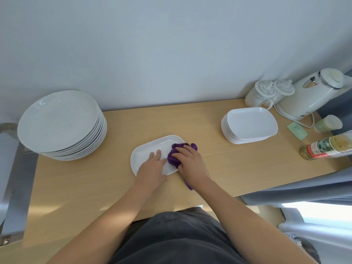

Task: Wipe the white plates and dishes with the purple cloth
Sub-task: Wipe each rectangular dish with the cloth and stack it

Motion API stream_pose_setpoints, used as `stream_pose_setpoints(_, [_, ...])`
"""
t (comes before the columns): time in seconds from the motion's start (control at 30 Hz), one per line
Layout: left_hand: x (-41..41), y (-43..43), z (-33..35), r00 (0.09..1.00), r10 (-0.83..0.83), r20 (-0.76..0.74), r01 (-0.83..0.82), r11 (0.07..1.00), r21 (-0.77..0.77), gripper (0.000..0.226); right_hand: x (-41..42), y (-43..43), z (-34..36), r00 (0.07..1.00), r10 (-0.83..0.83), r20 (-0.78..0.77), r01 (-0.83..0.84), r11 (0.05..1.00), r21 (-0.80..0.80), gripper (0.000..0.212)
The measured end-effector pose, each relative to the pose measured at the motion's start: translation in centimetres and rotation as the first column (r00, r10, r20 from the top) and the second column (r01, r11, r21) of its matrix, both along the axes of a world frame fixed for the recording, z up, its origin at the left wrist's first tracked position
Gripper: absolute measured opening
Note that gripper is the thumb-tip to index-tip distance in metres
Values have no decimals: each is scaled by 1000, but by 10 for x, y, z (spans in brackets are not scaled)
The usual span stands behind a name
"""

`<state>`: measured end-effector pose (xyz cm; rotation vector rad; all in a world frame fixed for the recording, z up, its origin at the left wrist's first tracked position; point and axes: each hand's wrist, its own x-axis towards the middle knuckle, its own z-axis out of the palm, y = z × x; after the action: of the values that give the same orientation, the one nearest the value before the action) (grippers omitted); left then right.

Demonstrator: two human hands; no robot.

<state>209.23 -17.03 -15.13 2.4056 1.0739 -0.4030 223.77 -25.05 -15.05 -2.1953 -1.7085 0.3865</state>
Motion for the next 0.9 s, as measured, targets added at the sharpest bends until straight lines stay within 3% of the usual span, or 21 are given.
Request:
stream_pose_setpoints(0.17, [1, 1, 2, 1000, -10, -21, 10, 1000, -7, 70, -4, 7, 12, 1000, -9, 18, 12, 983, -185, 24])
stream_pose_setpoints(0.27, [1, 2, 7, 1000, -16, -17, 16, 999, -28, 68, -7, 10, 25, 1000, 1, 0, 0, 947, -321, 28])
stream_pose_setpoints(0.4, [1, 3, 14, 998, -39, -52, 35, 997, -75, 70, 1, -3, 38, 936, -216, -278, 107, 927, -359, 20])
stream_pose_setpoints(0.57, [3, 0, 33, 998, -60, 4, 60, 991, -117, 44, 20, -17, 56, 776, -448, -444, 404, 894, -195, 22])
stream_pose_setpoints(0.67, [1, -1, 46, 976, 23, 217, -11, 998, -54, 33, 24, -9, 69, 715, -462, -525, 503, 861, -72, 26])
stream_pose_setpoints(0.73, [-1, 2, 55, 898, 136, 417, -136, 990, -29, 28, 22, -2, 80, 697, -430, -574, 527, 850, 2, 31])
stream_pose_setpoints(0.8, [-3, 7, 66, 826, 229, 515, -239, 970, -47, 36, 20, 7, 90, 689, -388, -612, 531, 845, 63, 37])
stream_pose_setpoints(0.9, [-6, 10, 79, 675, 442, 591, -330, 897, -293, 44, 17, 21, 98, 684, -340, -646, 535, 835, 128, 40])
